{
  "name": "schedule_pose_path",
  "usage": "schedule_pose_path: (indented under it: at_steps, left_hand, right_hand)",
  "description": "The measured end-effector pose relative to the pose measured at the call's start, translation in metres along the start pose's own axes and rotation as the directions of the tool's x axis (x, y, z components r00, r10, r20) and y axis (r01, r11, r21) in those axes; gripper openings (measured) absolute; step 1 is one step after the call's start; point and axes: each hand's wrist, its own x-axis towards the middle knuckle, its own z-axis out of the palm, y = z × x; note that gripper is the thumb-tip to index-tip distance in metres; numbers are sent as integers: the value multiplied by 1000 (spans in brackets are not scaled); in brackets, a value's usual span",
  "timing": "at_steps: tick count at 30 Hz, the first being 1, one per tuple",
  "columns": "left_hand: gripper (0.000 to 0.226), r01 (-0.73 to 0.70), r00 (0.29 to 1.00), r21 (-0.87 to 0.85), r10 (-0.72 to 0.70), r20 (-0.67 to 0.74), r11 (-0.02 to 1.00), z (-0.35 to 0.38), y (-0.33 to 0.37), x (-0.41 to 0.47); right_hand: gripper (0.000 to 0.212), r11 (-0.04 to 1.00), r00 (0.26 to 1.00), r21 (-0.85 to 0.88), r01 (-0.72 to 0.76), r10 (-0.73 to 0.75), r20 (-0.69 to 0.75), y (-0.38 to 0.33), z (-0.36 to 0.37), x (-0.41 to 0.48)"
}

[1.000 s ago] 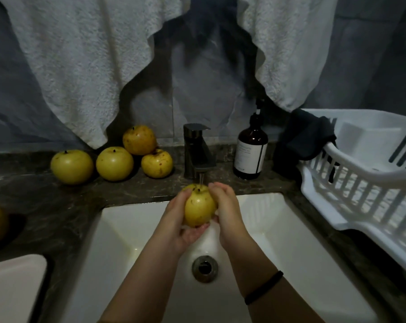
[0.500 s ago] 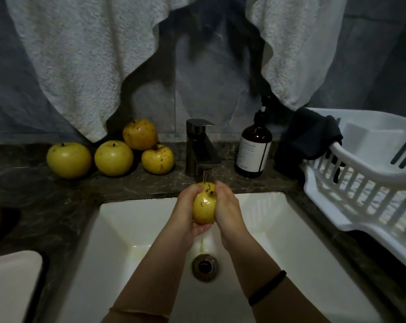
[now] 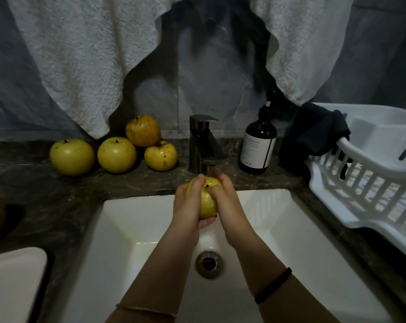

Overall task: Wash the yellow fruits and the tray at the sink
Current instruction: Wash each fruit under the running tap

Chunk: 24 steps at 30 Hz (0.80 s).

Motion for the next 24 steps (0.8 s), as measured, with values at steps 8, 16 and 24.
schedule_pose_path:
  at_steps: [8,16,24]
  left_hand:
    - [59,270,954,-54,-260,146,961,-5,-1,-4]
    - [73,197,976,131,-207,70,972,-7,1,-1]
    - [40,378,912,-188,-330,243,906,-5,7,-19]
  right_hand:
    - [32,903,966,-418,97,-187,-179,7,1,-5]
    - [32,991,965,79,-109,124,-230,4,1,0]
    - [49,930,975,-363,52,-126,-184,7,13,-7]
